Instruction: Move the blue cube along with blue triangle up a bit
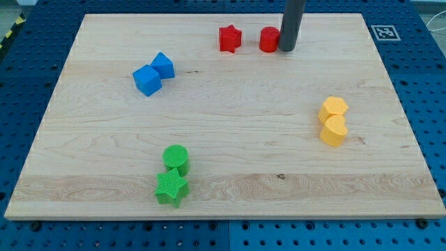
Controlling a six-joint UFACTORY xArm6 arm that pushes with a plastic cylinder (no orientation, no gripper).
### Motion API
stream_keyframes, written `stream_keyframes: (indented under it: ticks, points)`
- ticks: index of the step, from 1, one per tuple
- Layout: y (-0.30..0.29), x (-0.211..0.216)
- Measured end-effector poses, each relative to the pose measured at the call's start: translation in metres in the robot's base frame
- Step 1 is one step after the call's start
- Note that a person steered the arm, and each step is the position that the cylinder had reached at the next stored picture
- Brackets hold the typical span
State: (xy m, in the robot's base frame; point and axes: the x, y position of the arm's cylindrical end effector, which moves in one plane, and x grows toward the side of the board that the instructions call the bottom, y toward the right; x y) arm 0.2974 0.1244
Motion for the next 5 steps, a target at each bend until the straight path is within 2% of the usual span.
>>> stream_keyframes:
  ticks: [2,3,4,5]
  points:
    - [0.019,0.001]
    - [0.040,0.051]
    - [-0.009,0.104]
    - [-0.115,0.138]
